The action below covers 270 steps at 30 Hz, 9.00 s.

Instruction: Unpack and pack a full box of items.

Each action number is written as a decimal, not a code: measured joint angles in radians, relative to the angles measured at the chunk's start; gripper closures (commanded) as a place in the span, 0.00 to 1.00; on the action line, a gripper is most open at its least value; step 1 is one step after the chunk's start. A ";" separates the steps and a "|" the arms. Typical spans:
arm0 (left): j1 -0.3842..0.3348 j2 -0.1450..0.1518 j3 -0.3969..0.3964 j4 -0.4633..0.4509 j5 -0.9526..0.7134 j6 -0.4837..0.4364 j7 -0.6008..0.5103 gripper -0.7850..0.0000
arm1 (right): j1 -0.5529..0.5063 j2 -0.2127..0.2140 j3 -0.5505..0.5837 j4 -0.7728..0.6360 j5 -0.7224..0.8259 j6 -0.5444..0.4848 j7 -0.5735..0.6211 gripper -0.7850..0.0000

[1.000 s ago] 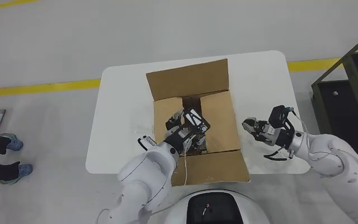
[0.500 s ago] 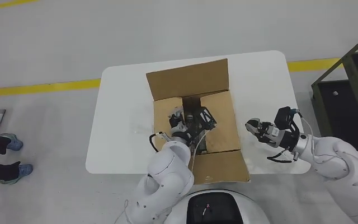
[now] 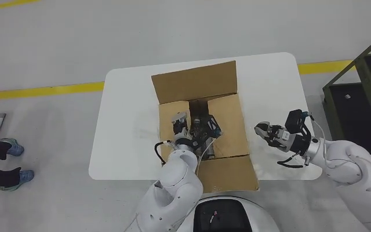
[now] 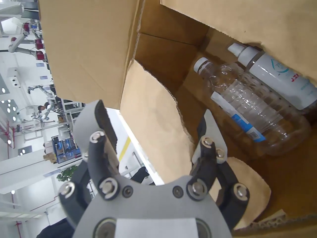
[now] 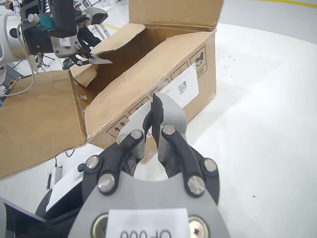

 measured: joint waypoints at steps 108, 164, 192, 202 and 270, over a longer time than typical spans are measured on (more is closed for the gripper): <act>0.061 -0.080 -0.208 -0.041 -1.085 0.138 0.065 0.00 | -0.048 0.005 0.008 -0.005 0.126 0.016 0.075 1.00; -0.206 -0.100 0.024 0.136 -1.640 0.234 0.044 0.00 | -0.073 0.016 0.184 -0.009 1.030 0.231 0.395 0.15; -0.314 -0.137 0.177 0.250 -1.654 0.223 0.046 0.00 | -0.082 0.018 0.198 -0.051 0.886 0.291 0.425 0.93; -0.298 -0.115 0.089 0.190 -1.573 0.294 0.020 0.00 | -0.067 0.014 0.170 -0.005 0.820 0.293 0.399 1.00; -0.344 -0.167 0.085 0.482 -0.760 0.700 -0.397 0.00 | -0.118 -0.001 0.199 -0.057 0.802 0.236 0.334 1.00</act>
